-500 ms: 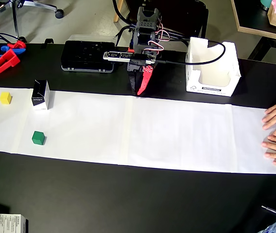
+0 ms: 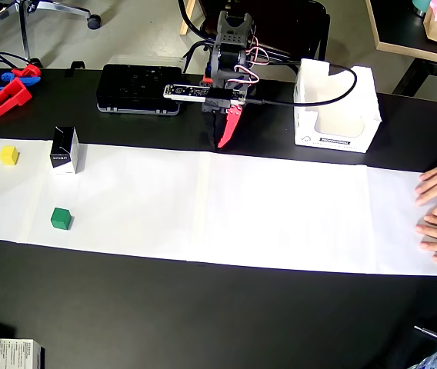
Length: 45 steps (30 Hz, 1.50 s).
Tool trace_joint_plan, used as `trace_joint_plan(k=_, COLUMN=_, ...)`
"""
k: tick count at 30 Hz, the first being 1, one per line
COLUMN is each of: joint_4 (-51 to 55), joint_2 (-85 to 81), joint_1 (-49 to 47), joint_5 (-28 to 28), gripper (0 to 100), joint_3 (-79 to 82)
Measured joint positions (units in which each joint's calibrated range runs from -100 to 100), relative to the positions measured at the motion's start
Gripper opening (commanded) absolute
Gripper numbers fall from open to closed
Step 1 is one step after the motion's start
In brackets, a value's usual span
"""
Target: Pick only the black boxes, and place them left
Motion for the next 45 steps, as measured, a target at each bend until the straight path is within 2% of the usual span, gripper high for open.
trace_joint_plan(k=29, joint_4=0.00, joint_2=0.00, joint_1=0.00, joint_5=0.00, gripper=0, joint_3=0.00)
trace_joint_plan(k=36, joint_4=0.00, joint_2=1.48, joint_1=0.09, joint_5=4.30, gripper=0, joint_3=-3.09)
trace_joint_plan(k=41, joint_4=0.00, joint_2=12.63, joint_1=0.09, joint_5=4.49, gripper=24, joint_3=-14.30)
trace_joint_plan(k=45, joint_4=0.00, joint_2=24.36, joint_1=0.00, joint_5=4.79, gripper=30, joint_3=-28.42)
